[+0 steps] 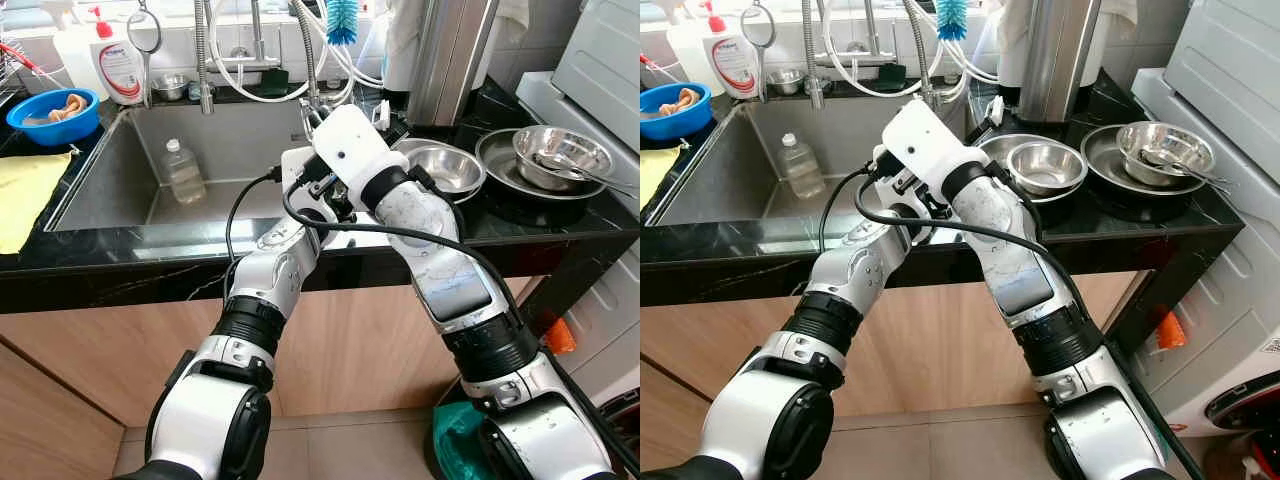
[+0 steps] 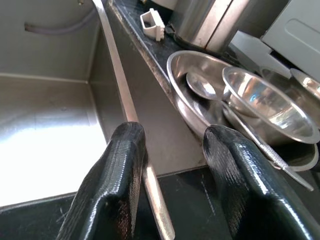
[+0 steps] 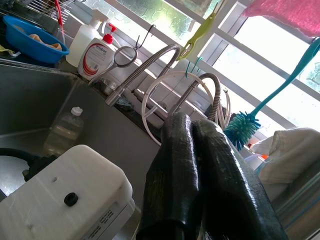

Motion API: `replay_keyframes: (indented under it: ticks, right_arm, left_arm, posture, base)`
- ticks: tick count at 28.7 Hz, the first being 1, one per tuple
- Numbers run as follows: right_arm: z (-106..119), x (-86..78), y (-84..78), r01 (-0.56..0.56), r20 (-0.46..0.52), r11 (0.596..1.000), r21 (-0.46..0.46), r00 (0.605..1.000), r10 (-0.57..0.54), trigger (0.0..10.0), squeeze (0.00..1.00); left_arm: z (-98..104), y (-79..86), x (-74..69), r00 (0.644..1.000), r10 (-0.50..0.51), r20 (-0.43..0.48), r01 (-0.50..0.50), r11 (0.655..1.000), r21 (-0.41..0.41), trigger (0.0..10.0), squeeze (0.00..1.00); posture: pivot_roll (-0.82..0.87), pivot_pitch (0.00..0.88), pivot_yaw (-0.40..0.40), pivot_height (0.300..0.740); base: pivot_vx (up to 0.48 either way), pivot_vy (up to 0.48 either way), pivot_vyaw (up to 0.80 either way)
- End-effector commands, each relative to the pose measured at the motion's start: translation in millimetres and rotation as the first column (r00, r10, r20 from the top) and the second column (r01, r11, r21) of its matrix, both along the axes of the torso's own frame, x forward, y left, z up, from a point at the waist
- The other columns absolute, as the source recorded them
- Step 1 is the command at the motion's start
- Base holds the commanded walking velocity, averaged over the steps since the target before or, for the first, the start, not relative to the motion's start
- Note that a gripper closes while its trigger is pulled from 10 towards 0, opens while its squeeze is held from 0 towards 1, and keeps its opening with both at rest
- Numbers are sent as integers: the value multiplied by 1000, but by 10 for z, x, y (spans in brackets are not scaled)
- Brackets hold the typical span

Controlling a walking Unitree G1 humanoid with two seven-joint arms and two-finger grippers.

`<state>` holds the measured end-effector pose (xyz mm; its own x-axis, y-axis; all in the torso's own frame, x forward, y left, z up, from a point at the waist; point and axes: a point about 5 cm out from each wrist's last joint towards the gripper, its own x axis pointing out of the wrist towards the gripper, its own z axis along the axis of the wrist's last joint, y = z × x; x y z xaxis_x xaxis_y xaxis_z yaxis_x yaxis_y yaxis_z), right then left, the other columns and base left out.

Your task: Kitchen organization

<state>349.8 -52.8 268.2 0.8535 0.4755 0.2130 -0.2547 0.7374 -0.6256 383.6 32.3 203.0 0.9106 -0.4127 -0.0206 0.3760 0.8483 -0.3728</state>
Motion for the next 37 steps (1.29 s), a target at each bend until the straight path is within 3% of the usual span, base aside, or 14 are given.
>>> replay_keyframes:
  ticks: [1,6,8,11,22,33,37]
  right_arm:
    - [148,-64,68,-37,56,999,8,998,37,10000,0]
    - [153,-63,71,-40,56,999,7,998,39,10000,0]
    - [149,-63,69,-39,55,999,5,998,39,10000,0]
    - [138,-63,70,-39,52,999,4,998,38,10000,0]
    - [133,-56,67,-35,48,999,4,998,35,10000,0]
    - [91,-51,42,-25,40,1000,4,999,25,10000,0]
    - [35,-49,19,-20,19,1000,21,1000,19,10000,0]
  left_arm:
    - [28,-24,12,1000,3,10,-3,1000,9,10000,0]
    - [74,54,49,995,92,50,-94,995,37,10000,0]
    - [112,120,72,989,142,46,-142,990,-14,10000,0]
    - [108,186,89,983,177,43,-177,984,-21,10000,0]
    - [47,137,81,987,155,29,-156,988,14,10000,0]
    - [-30,516,74,954,270,132,-283,954,95,10000,0]
    - [-114,821,35,917,351,187,-380,913,149,10000,0]
  posture:
    - [-188,0,50,740]
    - [-188,0,45,740]
    - [-187,0,45,740]
    - [-187,0,45,740]
    - [-182,0,44,740]
    - [-181,0,46,740]
    - [-177,0,43,740]
  base:
    - [0,0,0]
    - [0,0,0]
    - [0,0,0]
    - [0,0,0]
    - [0,0,0]
    - [0,0,0]
    - [0,0,0]
